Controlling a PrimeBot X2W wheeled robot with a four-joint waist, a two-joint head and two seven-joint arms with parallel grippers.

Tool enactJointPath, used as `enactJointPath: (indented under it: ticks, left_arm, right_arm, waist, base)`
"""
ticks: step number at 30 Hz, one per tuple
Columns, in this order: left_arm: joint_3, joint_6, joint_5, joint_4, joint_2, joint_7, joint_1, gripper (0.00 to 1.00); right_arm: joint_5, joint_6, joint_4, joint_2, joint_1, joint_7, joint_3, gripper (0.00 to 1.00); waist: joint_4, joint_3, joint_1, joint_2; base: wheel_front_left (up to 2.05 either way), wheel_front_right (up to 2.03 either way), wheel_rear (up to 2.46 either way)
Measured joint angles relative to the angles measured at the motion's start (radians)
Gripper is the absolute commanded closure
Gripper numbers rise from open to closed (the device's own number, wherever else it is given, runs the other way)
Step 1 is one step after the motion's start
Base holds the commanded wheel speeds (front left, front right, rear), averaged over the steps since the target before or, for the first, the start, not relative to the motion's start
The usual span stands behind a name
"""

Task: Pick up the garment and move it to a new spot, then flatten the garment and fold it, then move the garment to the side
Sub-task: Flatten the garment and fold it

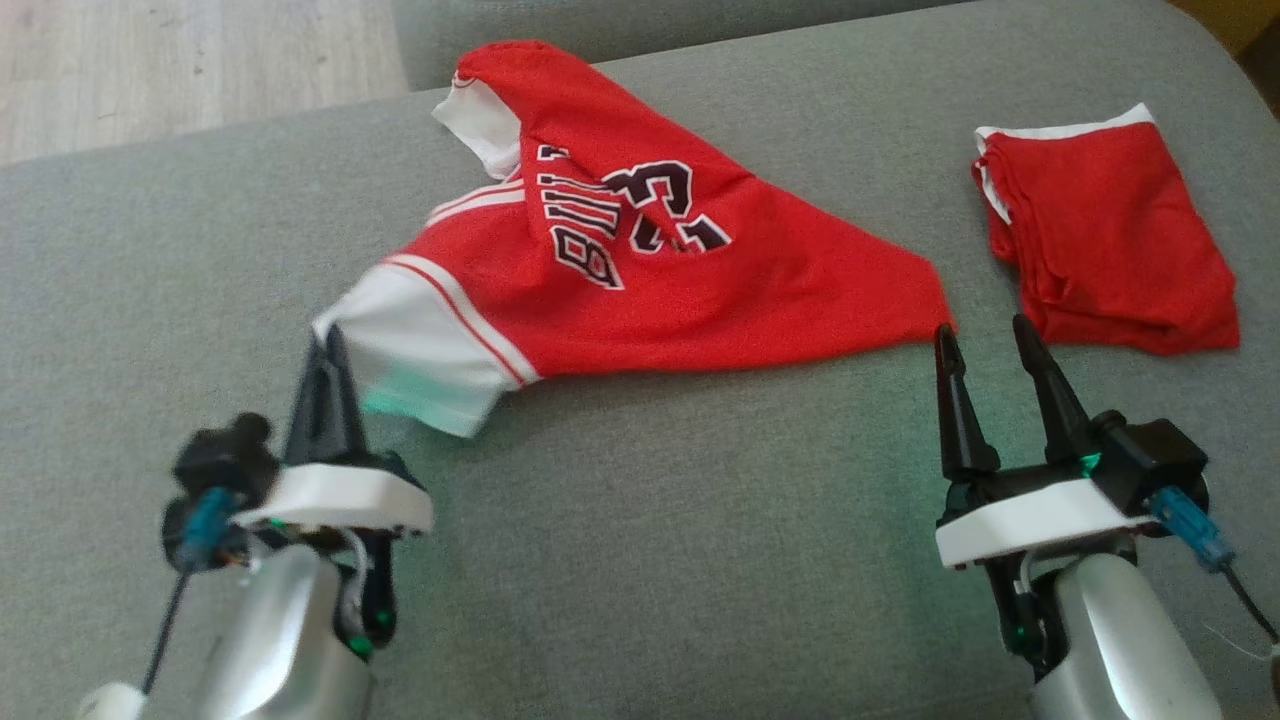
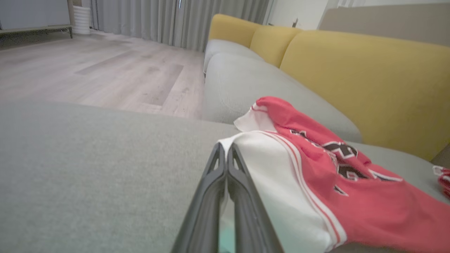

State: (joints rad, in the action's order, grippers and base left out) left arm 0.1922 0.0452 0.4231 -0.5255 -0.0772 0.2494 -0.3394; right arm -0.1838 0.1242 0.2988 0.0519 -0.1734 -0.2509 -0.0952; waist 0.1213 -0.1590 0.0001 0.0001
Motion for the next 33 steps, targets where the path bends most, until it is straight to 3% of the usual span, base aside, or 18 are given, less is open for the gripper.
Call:
enactJointPath:
  ticks: [7,12,13,14,15,24,29,33]
  left_arm:
    - [-0.105,0.016,-0.041,0.158,-0.002,0.002,0.072,1.0]
    - [-0.116,0.006,-0.047,0.109,0.004,0.003,0.125,1.0]
    - [-0.11,0.006,-0.047,0.085,0.007,0.002,0.13,0.6]
    - [-0.107,0.006,-0.047,0.068,0.009,0.002,0.135,0.12]
    - [-0.103,0.006,-0.047,0.056,0.011,0.002,0.135,0.0]
    - [-0.125,0.003,-0.047,0.084,0.017,0.003,0.132,0.0]
    - [-0.13,-0.054,-0.064,0.189,0.024,0.003,0.141,0.0]
    - [-0.129,-0.068,-0.073,0.223,0.027,0.003,0.164,0.0]
  right_arm:
    - [0.001,0.0,0.018,0.0,0.0,0.0,-0.012,0.0]
    - [0.003,0.0,0.038,0.0,0.0,0.0,-0.022,0.0]
    - [0.006,0.0,0.04,0.0,0.0,0.0,-0.023,0.0]
    - [0.008,0.0,0.041,0.0,0.0,0.0,-0.024,0.0]
    - [0.009,0.0,0.043,0.0,0.0,0.0,-0.024,0.0]
    - [0.007,0.0,0.048,0.0,0.0,0.0,-0.023,0.0]
    - [0.007,0.0,0.047,0.0,0.002,0.0,-0.023,0.0]
    - [-0.001,0.0,0.042,0.0,0.002,0.0,-0.023,0.0]
  waist:
    - [-0.021,0.008,-0.0001,0.0]
    - [-0.032,0.015,-0.0001,0.0]
    - [-0.034,0.016,0.0,0.0]
    - [-0.036,0.016,-0.0001,0.0]
    - [-0.037,0.016,-0.0001,0.0]
    - [-0.051,0.025,-0.0001,0.0]
    - [-0.057,0.037,-0.0001,0.0]
    - [-0.062,0.042,-0.0001,0.0]
  base:
    - [0.0,0.0,0.0]
    - [0.0,0.0,0.0]
    - [0.0,0.0,0.0]
    - [0.0,0.0,0.0]
    - [0.0,0.0,0.0]
    - [0.0,0.0,0.0]
    - [0.0,0.0,0.0]
    - [0.0,0.0,0.0]
